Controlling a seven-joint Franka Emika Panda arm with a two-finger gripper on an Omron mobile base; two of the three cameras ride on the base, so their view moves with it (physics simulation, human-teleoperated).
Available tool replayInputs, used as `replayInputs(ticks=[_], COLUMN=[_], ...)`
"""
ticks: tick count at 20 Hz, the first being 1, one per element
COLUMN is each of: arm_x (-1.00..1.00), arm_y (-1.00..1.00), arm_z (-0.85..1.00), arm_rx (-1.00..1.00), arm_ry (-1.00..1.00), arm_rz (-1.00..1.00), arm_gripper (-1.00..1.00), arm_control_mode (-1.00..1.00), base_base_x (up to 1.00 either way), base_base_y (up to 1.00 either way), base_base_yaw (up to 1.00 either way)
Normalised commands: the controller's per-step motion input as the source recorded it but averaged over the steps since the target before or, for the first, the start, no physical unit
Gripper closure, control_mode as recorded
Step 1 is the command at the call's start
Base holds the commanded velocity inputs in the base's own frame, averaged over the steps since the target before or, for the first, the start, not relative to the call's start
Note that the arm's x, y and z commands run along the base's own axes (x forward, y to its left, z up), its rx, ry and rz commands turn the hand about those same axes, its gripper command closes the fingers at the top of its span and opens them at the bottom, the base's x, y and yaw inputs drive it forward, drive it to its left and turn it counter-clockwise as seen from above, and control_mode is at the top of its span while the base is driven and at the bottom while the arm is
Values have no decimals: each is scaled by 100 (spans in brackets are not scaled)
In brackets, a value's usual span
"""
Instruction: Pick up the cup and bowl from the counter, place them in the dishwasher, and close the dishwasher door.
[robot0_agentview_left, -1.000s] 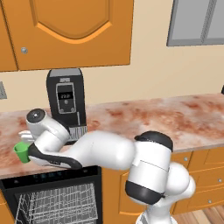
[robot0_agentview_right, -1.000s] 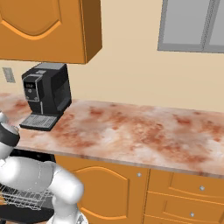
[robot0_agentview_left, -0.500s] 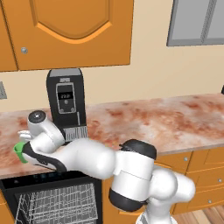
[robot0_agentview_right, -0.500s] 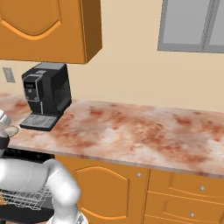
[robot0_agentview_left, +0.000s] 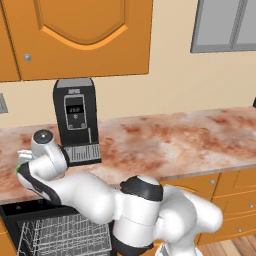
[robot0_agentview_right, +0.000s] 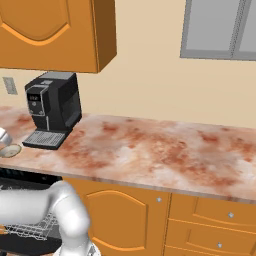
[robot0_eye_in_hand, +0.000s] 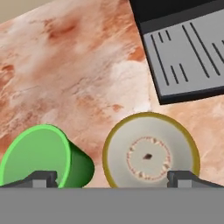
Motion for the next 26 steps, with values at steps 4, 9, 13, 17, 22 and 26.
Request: replayInputs(ticks=[4,9,13,17,22,26], arm_x=[20,25,24,19,21,19], arm_y=[28,24,23,25,25,27], arm_z=[-21,-10,-16,-27,-27,-26], arm_rx=[1,0,1,0,0,0], arm_ry=[0,0,0,1,2,1], arm_rz=[0,0,0,0,0,0], arm_gripper=[-100,-100,-100,-100,-100,-100], arm_control_mode=[-100,-100,-100,-100,-100,-100], base_base_x=[0,0,0,0,0,0], base_base_y=[0,0,0,0,0,0], base_base_yaw=[0,0,0,0,0,0])
